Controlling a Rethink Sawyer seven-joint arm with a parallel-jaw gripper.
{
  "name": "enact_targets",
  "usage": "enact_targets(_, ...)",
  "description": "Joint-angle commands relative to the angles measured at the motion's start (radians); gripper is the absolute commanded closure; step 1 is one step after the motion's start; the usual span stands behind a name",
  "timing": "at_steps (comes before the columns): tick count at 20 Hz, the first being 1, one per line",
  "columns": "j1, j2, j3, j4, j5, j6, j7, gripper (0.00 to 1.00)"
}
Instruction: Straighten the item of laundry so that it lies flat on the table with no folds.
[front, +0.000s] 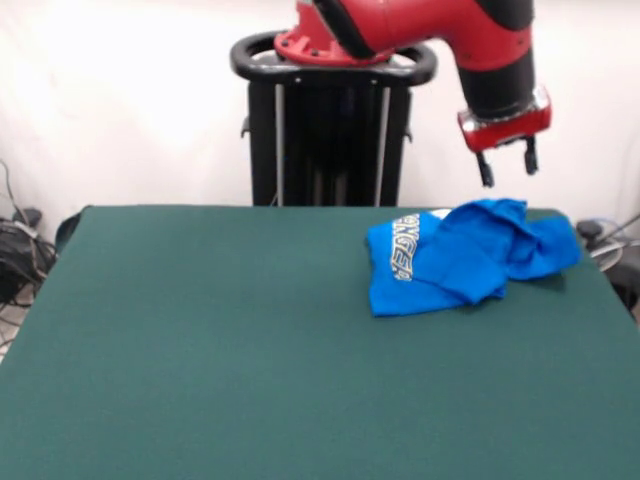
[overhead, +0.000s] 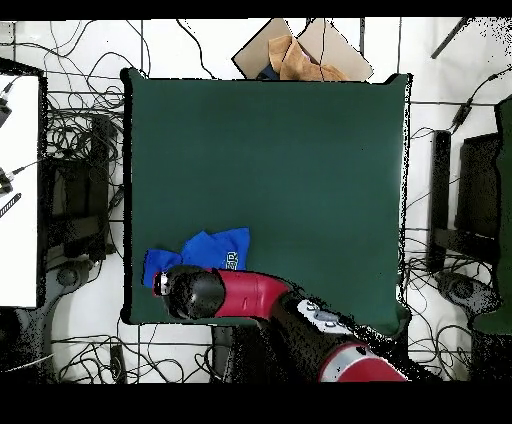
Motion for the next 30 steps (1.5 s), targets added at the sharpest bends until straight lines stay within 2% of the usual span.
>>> enact_targets(1, -0.040, -0.229, 0.058, -0.033, 0.132, 0.250, 0.184, 0.00)
enact_targets(4, -0.065, -0.287, 0.060, -0.046, 0.150, 0.346, 0.142, 0.00)
enact_targets(7, -0.075, -0.310, 0.042, -0.062, 0.147, 0.381, 0.115, 0.00)
enact_targets(10, -0.041, -0.324, -0.047, -0.125, 0.067, 0.380, 0.140, 0.00)
enact_targets(13, 0.005, -0.298, -0.145, -0.170, -0.039, 0.283, 0.196, 0.00)
enact_targets(17, 0.113, -0.210, -0.292, -0.205, -0.167, 0.117, 0.277, 0.00)
enact_targets(19, 0.136, -0.142, -0.323, -0.182, -0.168, 0.006, 0.278, 0.00)
enact_targets(23, 0.154, -0.050, -0.319, -0.148, -0.131, -0.146, 0.270, 0.00)
enact_targets(27, 0.192, 0.003, -0.343, -0.140, -0.086, -0.224, 0.267, 0.00)
enact_targets(30, 0.217, 0.011, -0.375, -0.142, -0.061, -0.236, 0.251, 0.00)
